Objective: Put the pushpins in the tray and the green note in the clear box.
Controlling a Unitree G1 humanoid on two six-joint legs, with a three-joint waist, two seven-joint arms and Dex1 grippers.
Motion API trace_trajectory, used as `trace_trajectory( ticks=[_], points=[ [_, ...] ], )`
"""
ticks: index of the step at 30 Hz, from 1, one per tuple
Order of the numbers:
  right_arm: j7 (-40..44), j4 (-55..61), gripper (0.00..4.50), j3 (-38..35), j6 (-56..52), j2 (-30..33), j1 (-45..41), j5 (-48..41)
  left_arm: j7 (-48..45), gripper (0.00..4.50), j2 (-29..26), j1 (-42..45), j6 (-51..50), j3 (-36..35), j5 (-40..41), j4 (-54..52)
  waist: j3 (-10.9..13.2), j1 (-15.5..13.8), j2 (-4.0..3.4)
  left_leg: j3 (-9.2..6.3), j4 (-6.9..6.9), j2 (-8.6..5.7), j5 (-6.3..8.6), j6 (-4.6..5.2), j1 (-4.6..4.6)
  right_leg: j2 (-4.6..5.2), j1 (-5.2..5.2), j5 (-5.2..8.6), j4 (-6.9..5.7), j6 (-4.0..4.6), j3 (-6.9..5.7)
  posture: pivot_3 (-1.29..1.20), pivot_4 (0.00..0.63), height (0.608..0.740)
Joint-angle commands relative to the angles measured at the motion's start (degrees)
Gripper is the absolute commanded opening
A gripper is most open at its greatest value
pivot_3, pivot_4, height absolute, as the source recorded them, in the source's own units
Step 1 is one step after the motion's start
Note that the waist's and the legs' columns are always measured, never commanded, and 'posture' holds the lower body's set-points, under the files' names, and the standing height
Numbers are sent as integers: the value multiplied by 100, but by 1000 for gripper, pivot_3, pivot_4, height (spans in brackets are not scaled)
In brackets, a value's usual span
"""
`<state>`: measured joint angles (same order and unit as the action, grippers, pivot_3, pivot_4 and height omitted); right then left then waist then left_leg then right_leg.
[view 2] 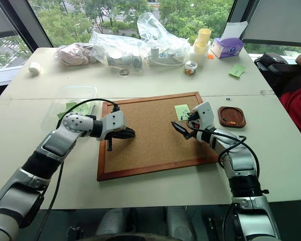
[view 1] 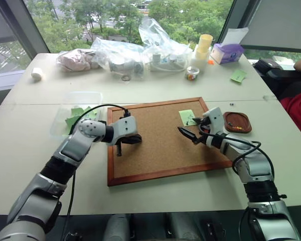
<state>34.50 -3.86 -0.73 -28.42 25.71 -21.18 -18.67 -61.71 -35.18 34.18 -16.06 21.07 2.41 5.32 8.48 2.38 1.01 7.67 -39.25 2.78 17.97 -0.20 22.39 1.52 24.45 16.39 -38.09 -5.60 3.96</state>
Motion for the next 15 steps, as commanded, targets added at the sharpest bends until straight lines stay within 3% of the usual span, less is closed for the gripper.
trace_trajectory(
  ticks=[1, 3, 6, 7, 13, 15],
  points=[
    [78, -33, 4458, 37, 81, -16, -201, 79, 33, 466, 23, -51, -97, -91, -23, -216, 0, -4, 0, 0, 0, 0, 0, 0, 0, 0, 0, 0, 0, 0, 0, 0, 150, 738],
    [90, -133, 4458, 107, 65, -5, -236, 155, 53, 466, 33, -87, -141, -92, -22, -262, 0, -2, 0, 0, 0, 0, 0, 0, 0, 1, 0, 0, 0, 0, 0, 0, 150, 738],
    [114, -278, 3781, 204, -17, 12, -267, 264, 80, 466, 50, -117, -180, -90, -34, -303, 0, -5, 0, -1, -1, 0, 0, 0, 0, 0, 0, 0, -1, 0, -1, 0, 150, 738],
    [121, -318, 3422, 235, -12, 22, -267, 310, 89, 466, 55, -122, -191, -91, -36, -310, -1, -7, 1, -1, -1, 0, 0, 0, 0, 1, 0, 0, -1, 0, -1, 0, 150, 738],
    [154, -314, 267, 263, -19, 4, -196, 435, 137, 466, 71, -118, -204, -113, -49, -287, -2, -9, 2, -1, -1, 0, 0, 0, 0, 1, -1, 0, -1, 0, -1, 0, 150, 738],
    [174, -308, 70, 268, -31, -3, -178, 471, 136, 466, 69, -107, -195, -121, -54, -264, -2, -6, 3, -1, -1, 0, 0, 0, 0, 0, -1, 0, 0, 0, -2, 0, 150, 738]
  ],
)
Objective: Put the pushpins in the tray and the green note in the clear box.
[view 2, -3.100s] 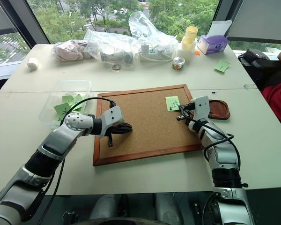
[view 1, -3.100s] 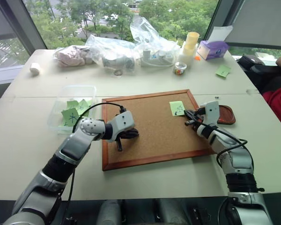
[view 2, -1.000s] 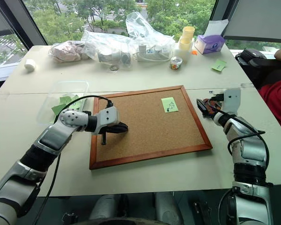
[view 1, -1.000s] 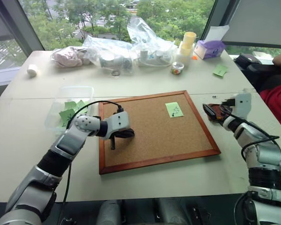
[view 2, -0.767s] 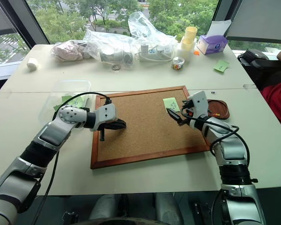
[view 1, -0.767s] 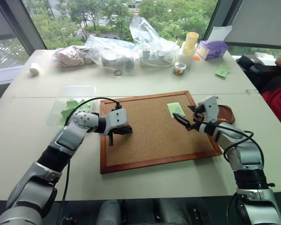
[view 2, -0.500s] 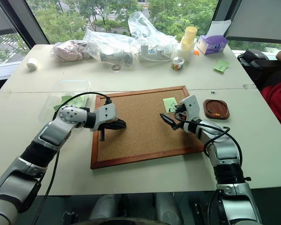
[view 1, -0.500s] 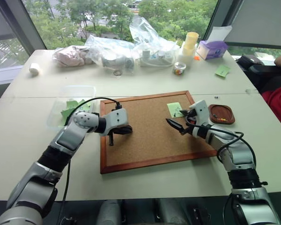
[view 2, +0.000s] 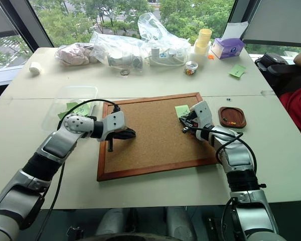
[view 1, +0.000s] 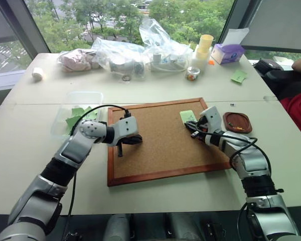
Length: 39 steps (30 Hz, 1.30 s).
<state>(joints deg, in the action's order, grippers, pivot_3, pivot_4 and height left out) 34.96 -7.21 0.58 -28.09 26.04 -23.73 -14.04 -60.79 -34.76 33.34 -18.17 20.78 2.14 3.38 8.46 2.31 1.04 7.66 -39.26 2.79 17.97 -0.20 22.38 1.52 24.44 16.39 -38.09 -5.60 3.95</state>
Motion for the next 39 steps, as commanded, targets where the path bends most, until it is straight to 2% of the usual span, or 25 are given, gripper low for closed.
trace_trajectory(
  ticks=[1, 9, 15, 18, 23, 25, 29, 32, 35, 37, 39],
  points=[
    [132, 27, 70, 135, -63, -38, 82, 22, 41, 466, 27, -18, 23, -97, -31, -58, 0, 1, 0, 0, 0, 0, 0, 0, 0, 0, 0, 0, 0, 0, 0, 0, 150, 738],
    [88, 362, 70, -167, 660, 5, 11, 89, -36, 466, 6, 46, 161, -170, 0, 99, 1, 3, -1, 1, 0, 0, 0, 0, 0, 0, 0, 0, 0, 0, 0, 0, 150, 738],
    [190, 950, 70, -417, 709, 68, 42, -168, -50, 466, -134, 356, 1642, -73, -427, 830, 3, -2, -3, 2, 0, -1, 0, -1, 1, 1, 1, 0, 0, 0, 0, 0, 150, 738],
    [124, 1312, 70, -530, 681, 64, 156, -245, -369, 466, -35, 682, 1941, -91, -300, 1308, 3, -3, -3, 1, 0, -1, 0, -1, 1, -1, 1, 0, 0, 0, -1, 0, 150, 738],
    [11, 1389, 70, -605, 652, 66, 203, -247, -697, 466, 102, 760, 2194, -55, -221, 1608, 3, -3, -2, 3, 0, -4, 0, 0, 2, 1, 1, 0, 1, 0, -1, 0, 150, 738],
    [5, 1556, 70, -581, 637, 97, 282, -234, -709, 466, 349, 912, 1641, -363, 211, 1592, 4, -11, -1, 2, 0, -4, 0, 0, 2, 0, 1, 0, 1, 0, -2, 0, 150, 738],
    [102, 2004, 70, -506, 661, 331, 392, -120, -331, 466, 899, 1910, -752, -1582, 1804, 1574, 17, -35, 13, -5, -10, -3, 0, 1, 17, 1, 7, -1, 0, -1, -4, 0, 150, 738],
    [138, 2147, 70, -464, 697, 486, 411, -66, -144, 466, 1034, 2257, -1633, -1980, 2270, 1575, 14, 13, 8, -26, -38, -1, 8, 13, 47, -4, 18, -2, -2, -4, -19, 0, 150, 738],
    [118, 2268, 0, -506, 670, 568, 342, -81, 339, 1409, 1282, 2497, -2724, -2335, 2705, 1692, 9, 24, 0, -17, -24, -3, 13, 21, 20, -1, 4, 1, 0, -9, -9, 0, 150, 738],
    [90, 2382, 0, -520, 696, 623, 248, -47, 1111, 2390, 1788, 2617, -3807, -2692, 3078, 1827, 11, 8, 3, -19, -22, -1, 8, 13, 16, -2, 1, 1, -2, -9, -10, 0, 150, 738],
    [56, 2462, 0, -486, 742, 648, 172, 15, 1622, 3498, 2243, 2568, -4381, -2854, 3275, 1762, 13, -12, 7, -23, -31, -2, 6, 10, 22, 1, 1, 1, -7, -9, -11, 0, 150, 738]
  ],
)
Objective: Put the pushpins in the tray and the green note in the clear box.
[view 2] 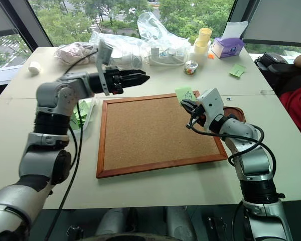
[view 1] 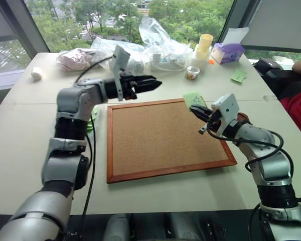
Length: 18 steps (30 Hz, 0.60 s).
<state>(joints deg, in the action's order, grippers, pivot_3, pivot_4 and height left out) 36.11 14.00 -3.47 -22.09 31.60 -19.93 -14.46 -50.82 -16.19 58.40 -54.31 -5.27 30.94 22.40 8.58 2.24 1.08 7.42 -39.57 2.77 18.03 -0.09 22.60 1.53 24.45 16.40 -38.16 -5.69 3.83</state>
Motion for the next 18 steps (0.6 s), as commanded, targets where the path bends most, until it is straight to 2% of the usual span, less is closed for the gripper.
trace_trajectory(
  ticks=[1, 2, 3, 9, 17, 18],
  points=[
    [-70, 352, 0, -68, 146, 89, -230, 74, 764, 3983, 489, 41, -881, -289, 420, -185, 3, -9, 4, -2, -6, 0, 1, 1, 5, 1, 0, 0, 0, -1, 0, 0, 150, 738],
    [-76, 357, 0, -61, 143, 85, -241, 83, 870, 4463, 544, 28, -956, -328, 438, -232, 4, -7, 6, -3, -9, -1, 1, 2, 10, 1, 0, -1, 1, -2, 0, 0, 150, 738],
    [-86, 372, 0, -58, 137, 75, -260, 92, 1031, 4488, 653, 5, -1004, -344, 433, -255, 4, -5, 7, -4, -10, -1, 2, 3, 12, 2, 2, -1, 1, -2, 0, 0, 150, 738],
    [-118, 499, 0, 16, 79, 42, -344, 95, 2074, 4488, 1609, 293, -821, -1108, 756, 452, 4, -20, 7, -2, -9, -1, 1, 0, 7, 2, 2, -1, 0, -2, 0, 0, 150, 738],
    [-175, 590, 0, 43, 46, 37, -338, 89, 2217, 4488, 1975, 768, -178, -1467, 853, 1396, 4, -16, 8, 1, -8, -8, 0, 0, 7, -1, 2, -1, 3, -2, 0, 0, 150, 738],
    [-183, 604, 0, 47, 39, 35, -337, 89, 2192, 4245, 1997, 810, -109, -1489, 858, 1489, 5, -19, 8, 2, -8, -10, 0, 0, 8, 0, 2, -1, 4, -2, 0, 0, 150, 738]
  ],
)
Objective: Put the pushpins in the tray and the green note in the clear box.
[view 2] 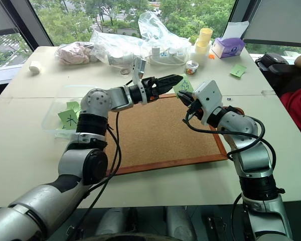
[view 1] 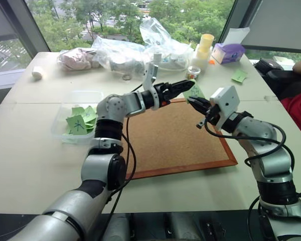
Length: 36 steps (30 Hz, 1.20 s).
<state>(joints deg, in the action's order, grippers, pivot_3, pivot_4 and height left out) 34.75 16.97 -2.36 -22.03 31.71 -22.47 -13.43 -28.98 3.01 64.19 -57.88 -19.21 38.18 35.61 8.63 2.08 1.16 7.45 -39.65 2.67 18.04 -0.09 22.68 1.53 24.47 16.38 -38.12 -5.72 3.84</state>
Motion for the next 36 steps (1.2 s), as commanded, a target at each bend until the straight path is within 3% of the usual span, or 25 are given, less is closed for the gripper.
trace_trajectory(
  ticks=[1, 5, 9, 19, 29, 32, 36],
  points=[
    [-54, 323, 0, -61, 26, 23, -80, -14, -27, 3951, 91, 262, 264, -94, 144, 235, 0, -5, 0, 1, 0, -2, 0, 0, 1, 1, 0, 0, 1, 0, 0, 0, 150, 738],
    [-88, 423, 0, -47, -9, 14, -76, -19, -67, 2264, 168, 317, 360, -11, 108, 387, 0, -3, 0, 0, 0, -5, 0, 0, 0, 0, 0, 0, 1, 0, 0, 0, 150, 738],
    [-125, 486, 0, -33, -34, 3, -80, -14, -95, 94, 176, 339, 404, -4, 117, 437, 0, -3, 0, 0, 0, -5, 0, 0, 1, 0, 0, 0, 1, 0, 0, 0, 150, 738],
    [-293, 611, 0, -130, -143, -192, -48, -188, -502, 12, -27, 12, 1082, 868, -623, 238, 0, -4, 0, 1, 1, -5, 0, -1, 0, -1, 0, 0, 1, 0, 0, 0, 150, 738],
    [-528, 746, 0, -256, -359, -373, 0, -377, -560, 12, -138, -90, 1348, 930, -728, 341, 0, -13, 0, 2, 1, -4, 0, 0, 1, 0, 0, 0, 1, 0, 0, 0, 150, 738],
    [-972, 662, 0, -859, -829, -567, -40, -809, -1061, 12, -439, -291, 2057, 1790, -1413, -314, 0, -13, 0, 1, 2, -5, 0, 0, 2, 0, 0, 0, 2, 0, 0, 0, 150, 738],
    [-1484, 237, 0, -1532, -1595, -404, -28, -910, -2103, 12, -1235, -612, 2870, 3183, -2331, -1451, 0, -14, -1, 7, 4, 4, 0, -1, 0, 1, 0, 0, 2, 1, 1, 0, 150, 738]
  ],
)
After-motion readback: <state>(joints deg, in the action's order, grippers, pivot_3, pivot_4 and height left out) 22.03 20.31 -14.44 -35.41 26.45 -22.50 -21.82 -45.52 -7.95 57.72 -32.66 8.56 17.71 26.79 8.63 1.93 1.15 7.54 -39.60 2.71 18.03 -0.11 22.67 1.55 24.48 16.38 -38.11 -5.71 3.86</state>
